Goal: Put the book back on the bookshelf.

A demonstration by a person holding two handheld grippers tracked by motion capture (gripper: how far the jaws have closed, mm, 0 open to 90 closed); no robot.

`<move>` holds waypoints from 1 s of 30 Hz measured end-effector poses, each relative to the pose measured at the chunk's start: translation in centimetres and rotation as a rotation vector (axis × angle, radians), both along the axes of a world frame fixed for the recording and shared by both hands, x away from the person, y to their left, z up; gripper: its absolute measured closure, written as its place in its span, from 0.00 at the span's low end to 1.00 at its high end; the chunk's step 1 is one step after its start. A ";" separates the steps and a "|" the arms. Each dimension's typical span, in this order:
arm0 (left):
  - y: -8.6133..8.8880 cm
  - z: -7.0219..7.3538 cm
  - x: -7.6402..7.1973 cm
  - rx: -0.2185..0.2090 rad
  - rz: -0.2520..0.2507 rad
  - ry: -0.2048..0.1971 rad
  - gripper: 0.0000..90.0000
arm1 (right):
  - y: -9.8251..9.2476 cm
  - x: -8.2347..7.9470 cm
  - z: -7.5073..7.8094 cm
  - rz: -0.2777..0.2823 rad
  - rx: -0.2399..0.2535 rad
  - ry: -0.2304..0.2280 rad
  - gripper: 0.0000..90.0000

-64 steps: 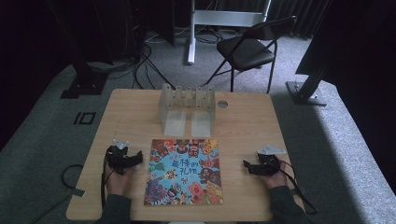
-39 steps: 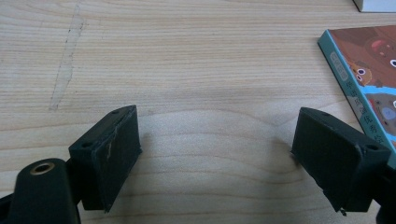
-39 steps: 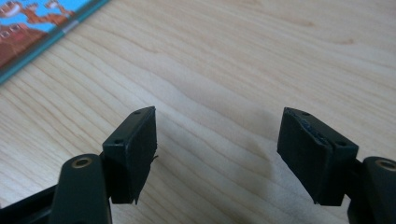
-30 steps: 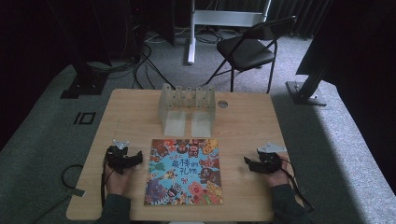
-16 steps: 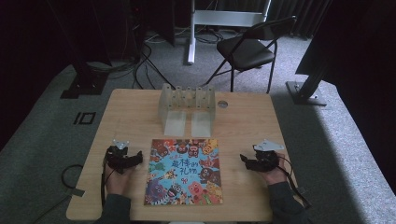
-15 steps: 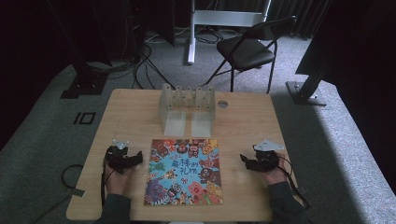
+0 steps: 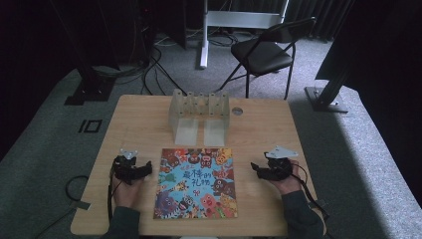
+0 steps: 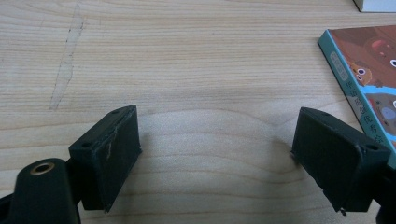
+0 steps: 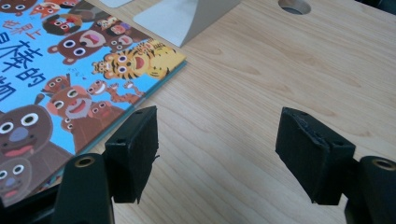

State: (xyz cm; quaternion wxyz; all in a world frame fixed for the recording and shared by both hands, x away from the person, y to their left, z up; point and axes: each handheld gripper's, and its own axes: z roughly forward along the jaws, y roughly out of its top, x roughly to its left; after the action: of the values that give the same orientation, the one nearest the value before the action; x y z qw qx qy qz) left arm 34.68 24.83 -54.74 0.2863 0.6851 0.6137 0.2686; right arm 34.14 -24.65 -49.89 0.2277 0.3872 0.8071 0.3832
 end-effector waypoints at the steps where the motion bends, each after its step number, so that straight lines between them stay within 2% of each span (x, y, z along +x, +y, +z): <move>1: 0.0 0.0 0.0 0.000 0.000 0.000 0.17 | 0.2 0.1 0.1 0.004 0.000 -0.001 0.33; 21: 0.0 0.1 -0.1 0.002 -0.016 0.006 0.17 | 1.8 1.0 0.5 0.041 0.012 -0.002 0.33; 30: -0.1 0.2 -0.2 0.004 -0.013 0.021 0.19 | 3.2 1.6 1.0 0.074 0.005 -0.008 0.33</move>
State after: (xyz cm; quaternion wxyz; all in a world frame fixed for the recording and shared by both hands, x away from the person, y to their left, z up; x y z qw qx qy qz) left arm 34.51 24.76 -54.50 0.2805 0.6922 0.6117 0.2607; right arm 35.75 -21.49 -48.86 0.2156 0.3562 0.8189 0.3950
